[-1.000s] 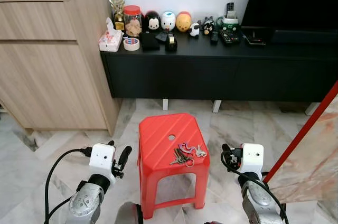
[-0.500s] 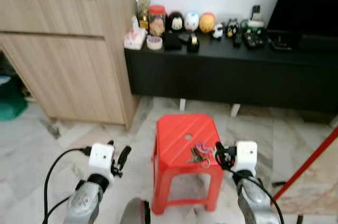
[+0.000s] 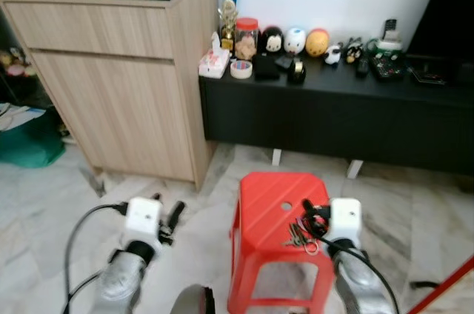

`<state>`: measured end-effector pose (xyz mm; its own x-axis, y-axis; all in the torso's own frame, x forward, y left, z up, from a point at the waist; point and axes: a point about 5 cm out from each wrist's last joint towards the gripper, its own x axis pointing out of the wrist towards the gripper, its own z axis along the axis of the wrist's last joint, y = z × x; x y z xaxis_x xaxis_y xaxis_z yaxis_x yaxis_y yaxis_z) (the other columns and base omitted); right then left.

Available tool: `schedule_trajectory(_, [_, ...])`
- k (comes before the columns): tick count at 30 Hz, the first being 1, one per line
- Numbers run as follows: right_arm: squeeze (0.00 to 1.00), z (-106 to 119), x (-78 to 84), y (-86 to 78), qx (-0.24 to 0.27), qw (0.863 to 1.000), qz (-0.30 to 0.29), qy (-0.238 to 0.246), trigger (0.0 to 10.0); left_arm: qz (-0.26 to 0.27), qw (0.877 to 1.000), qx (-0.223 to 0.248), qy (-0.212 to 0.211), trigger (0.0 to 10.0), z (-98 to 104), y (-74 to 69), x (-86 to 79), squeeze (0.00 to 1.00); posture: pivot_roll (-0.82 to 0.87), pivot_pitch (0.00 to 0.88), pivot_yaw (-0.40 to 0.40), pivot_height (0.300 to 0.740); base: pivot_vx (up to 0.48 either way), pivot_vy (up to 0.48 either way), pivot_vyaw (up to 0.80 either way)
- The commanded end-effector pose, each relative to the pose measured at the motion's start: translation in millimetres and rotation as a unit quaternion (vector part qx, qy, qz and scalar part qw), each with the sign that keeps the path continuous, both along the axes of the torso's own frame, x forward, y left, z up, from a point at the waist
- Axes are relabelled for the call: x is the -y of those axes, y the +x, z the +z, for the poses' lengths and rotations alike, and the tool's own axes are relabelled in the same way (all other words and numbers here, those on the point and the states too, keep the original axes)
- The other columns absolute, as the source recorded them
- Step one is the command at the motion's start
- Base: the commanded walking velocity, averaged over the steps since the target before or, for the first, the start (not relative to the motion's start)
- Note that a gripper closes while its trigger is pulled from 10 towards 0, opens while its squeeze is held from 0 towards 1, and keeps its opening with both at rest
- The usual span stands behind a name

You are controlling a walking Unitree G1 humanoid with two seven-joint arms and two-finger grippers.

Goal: Hang keys on a hook

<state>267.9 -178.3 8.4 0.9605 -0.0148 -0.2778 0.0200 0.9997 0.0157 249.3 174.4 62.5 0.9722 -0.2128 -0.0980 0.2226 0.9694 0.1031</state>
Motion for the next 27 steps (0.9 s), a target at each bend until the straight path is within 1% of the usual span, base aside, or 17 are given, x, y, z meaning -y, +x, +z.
schedule_trajectory(1, [0.00, 3.6, -9.0, 5.0, 0.008, 1.000, 0.009, 0.009, 10.0, 0.008, 1.000, -0.003, 0.006, 10.0, 0.7, 0.5, -7.8, 0.00, 0.06, 0.000, -0.035, 0.626, 0.274, 0.000, 0.00])
schedule_trajectory(10, [0.00, 2.1, -6.1, 5.2, 0.003, 1.000, 0.000, 0.006, 10.0, 0.008, 1.000, -0.004, 0.006, 10.0, 0.5, 0.5, -7.9, 0.00, 0.06, 0.000, -0.035, 0.626, 0.280, 0.000, 0.00])
schedule_trajectory(16, [0.00, -0.5, -3.1, 4.9, -0.007, 1.000, -0.017, 0.009, 10.0, 0.009, 1.000, -0.003, 0.007, 10.0, 0.7, 0.1, -8.8, 0.00, 0.06, 0.000, -0.035, 0.626, 0.274, 0.000, 0.00])
schedule_trajectory(23, [0.00, -2.9, -3.5, 3.7, -0.017, 1.000, -0.009, 0.004, 10.0, 0.006, 1.000, -0.002, 0.007, 10.0, 1.1, -0.3, -8.2, 0.00, 0.06, 0.000, -0.034, 0.626, 0.000, 0.000, 0.00])
schedule_trajectory(27, [0.00, -20.5, -2.1, -2.3, -0.098, 0.995, 0.014, -0.033, 10.0, -0.001, 1.000, -0.006, 0.006, 10.0, -0.1, -0.5, -6.0, 0.00, 0.06, 0.000, -0.034, 0.626, 0.000, 0.000, 0.00])
